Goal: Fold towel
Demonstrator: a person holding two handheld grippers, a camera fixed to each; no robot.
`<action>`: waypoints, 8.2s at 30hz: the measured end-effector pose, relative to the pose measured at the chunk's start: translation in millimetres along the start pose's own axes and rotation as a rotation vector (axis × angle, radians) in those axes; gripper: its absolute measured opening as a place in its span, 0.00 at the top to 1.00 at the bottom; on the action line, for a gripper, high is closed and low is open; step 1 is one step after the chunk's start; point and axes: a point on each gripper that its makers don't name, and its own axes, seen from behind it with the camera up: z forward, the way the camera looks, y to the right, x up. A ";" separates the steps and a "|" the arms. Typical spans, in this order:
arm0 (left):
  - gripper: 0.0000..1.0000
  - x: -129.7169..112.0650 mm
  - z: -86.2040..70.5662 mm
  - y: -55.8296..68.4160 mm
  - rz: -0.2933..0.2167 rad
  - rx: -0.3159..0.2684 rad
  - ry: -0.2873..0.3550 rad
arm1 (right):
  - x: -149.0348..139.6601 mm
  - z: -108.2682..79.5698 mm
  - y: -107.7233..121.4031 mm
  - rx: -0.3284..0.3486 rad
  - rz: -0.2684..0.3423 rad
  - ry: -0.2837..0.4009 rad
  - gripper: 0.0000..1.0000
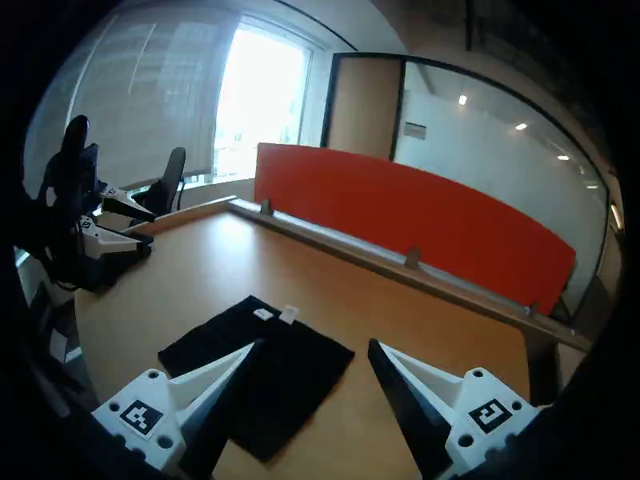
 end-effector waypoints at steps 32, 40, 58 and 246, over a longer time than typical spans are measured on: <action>0.03 -127.4 35.3 48.3 -0.004 -0.094 -0.212 | -125.5 38.5 -45.6 0.109 -0.032 -0.198 0.00; 0.03 -153.3 39.9 59.1 0.010 -0.126 -0.265 | -155.4 40.8 -55.0 0.126 -0.024 -0.250 0.00; 0.03 -204.4 41.9 82.4 0.003 -0.196 -0.387 | -211.4 39.0 -67.5 0.165 -0.021 -0.359 0.00; 0.88 -159.1 99.6 61.5 -0.199 -0.081 -0.556 | -163.9 75.0 -19.5 0.207 -0.017 -0.482 0.82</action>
